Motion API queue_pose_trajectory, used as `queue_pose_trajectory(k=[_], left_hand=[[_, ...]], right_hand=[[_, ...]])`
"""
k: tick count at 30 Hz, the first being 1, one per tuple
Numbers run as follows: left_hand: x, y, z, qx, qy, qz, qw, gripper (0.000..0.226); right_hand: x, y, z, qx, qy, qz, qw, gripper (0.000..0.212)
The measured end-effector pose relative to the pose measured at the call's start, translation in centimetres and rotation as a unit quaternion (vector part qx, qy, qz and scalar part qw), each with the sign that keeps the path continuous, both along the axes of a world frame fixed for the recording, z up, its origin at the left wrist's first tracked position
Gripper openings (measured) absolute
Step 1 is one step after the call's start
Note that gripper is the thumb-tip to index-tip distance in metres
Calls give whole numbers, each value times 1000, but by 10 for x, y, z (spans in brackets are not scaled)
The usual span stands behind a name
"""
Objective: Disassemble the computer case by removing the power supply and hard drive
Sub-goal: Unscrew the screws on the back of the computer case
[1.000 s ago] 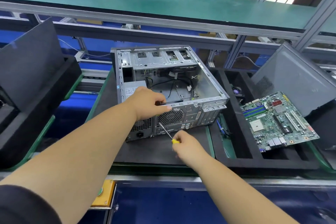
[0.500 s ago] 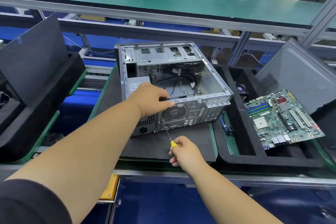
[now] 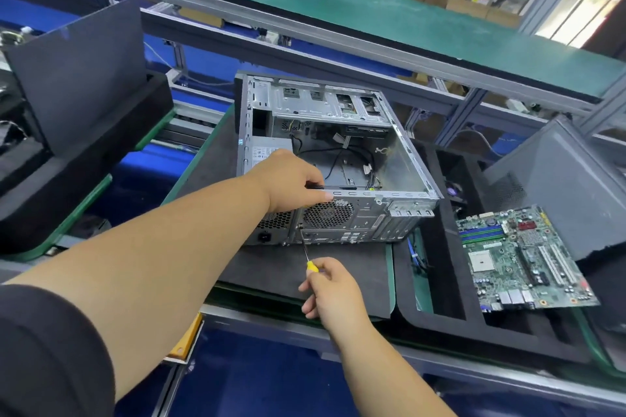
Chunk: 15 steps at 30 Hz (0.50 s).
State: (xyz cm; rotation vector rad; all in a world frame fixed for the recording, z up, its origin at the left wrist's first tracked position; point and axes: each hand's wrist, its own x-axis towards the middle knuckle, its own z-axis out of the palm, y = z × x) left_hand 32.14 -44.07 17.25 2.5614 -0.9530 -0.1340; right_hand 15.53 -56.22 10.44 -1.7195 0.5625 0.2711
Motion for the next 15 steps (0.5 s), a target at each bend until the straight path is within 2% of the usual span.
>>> queue_pose_trajectory(k=[15], left_hand=[[0, -1, 1, 10, 18, 7, 1000, 31]], right_hand=[[-4, 9, 1, 10, -23, -58, 998, 13]])
